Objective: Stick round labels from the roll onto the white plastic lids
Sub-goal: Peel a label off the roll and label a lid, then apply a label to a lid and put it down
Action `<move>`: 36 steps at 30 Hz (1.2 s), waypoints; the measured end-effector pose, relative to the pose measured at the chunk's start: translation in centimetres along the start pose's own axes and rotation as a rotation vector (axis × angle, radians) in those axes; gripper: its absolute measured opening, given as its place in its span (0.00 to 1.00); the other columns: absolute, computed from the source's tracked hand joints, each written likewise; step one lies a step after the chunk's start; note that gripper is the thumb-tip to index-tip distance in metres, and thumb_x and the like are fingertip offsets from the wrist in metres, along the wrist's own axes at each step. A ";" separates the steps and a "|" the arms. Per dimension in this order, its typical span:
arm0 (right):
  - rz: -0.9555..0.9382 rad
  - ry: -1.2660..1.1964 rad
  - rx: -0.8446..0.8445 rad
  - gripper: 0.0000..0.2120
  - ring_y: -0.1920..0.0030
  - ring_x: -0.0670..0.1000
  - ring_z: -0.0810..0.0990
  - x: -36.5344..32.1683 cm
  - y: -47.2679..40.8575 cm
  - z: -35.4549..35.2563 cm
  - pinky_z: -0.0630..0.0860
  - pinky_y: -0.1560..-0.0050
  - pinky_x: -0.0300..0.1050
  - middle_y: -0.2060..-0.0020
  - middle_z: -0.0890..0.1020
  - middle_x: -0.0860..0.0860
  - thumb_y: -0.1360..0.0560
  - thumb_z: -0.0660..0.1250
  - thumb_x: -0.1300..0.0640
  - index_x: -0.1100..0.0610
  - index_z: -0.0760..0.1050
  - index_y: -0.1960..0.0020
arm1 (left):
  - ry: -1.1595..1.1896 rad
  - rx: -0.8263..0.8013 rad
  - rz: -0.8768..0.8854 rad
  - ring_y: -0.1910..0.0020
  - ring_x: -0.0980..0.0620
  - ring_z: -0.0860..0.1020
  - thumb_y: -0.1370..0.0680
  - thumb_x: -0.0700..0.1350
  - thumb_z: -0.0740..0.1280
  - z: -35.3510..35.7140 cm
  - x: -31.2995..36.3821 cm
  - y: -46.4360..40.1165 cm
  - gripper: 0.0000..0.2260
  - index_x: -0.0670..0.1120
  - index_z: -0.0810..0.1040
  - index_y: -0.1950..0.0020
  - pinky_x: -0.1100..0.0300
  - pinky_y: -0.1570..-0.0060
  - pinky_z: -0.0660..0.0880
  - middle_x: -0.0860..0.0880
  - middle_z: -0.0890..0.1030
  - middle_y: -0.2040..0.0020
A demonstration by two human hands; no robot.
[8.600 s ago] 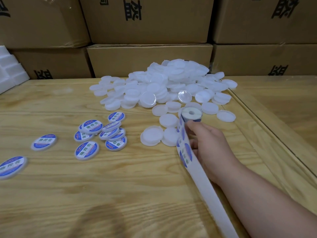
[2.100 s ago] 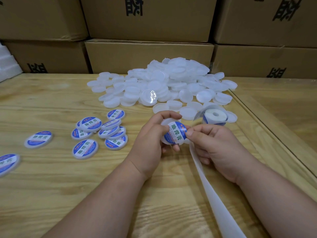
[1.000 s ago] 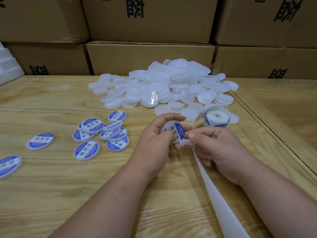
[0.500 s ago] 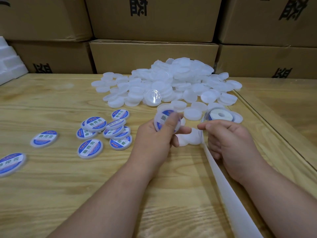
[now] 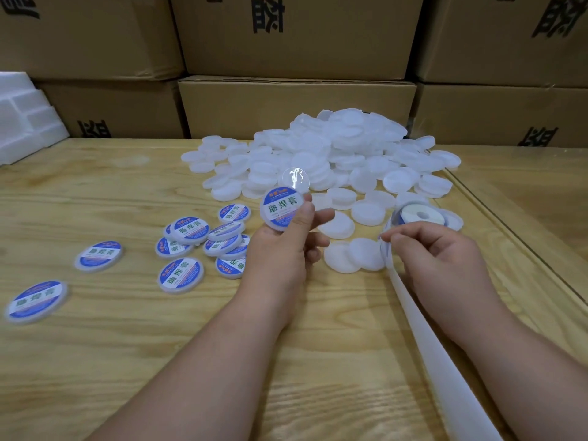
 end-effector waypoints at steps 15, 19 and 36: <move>-0.052 -0.044 0.028 0.07 0.76 0.43 0.68 0.2 -0.1 -0.1 0.66 0.75 0.31 0.77 0.73 0.41 0.21 0.69 0.56 0.50 0.83 0.58 | 0.605 0.291 -0.190 0.76 0.55 0.74 0.16 0.56 0.60 -1.2 1.1 -1.4 0.13 0.49 0.74 0.53 0.65 0.77 0.69 0.51 0.80 0.69; -0.070 -0.080 0.026 0.07 0.74 0.42 0.69 0.2 -0.1 -0.2 0.68 0.73 0.32 0.74 0.73 0.40 0.21 0.70 0.55 0.50 0.82 0.57 | 0.431 0.264 -0.108 0.74 0.56 0.73 0.15 0.53 0.60 -1.1 1.1 -1.3 0.10 0.49 0.76 0.49 0.64 0.74 0.69 0.51 0.79 0.69; -0.020 0.081 0.013 0.22 0.74 0.45 0.65 -0.2 0.0 -0.3 0.65 0.71 0.40 0.74 0.70 0.46 0.31 0.68 0.31 0.50 0.75 0.66 | -1.391 -0.020 0.220 0.29 0.49 0.63 0.26 0.49 0.64 0.3 -0.5 1.2 0.26 0.59 0.68 0.27 0.51 0.29 0.62 0.57 0.68 0.27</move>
Point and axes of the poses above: each hand's wrist, its own y-axis away from the middle knuckle, its own z-axis out of the palm, x = y × z, the point moved 1 cm from there along -y, towards the middle knuckle
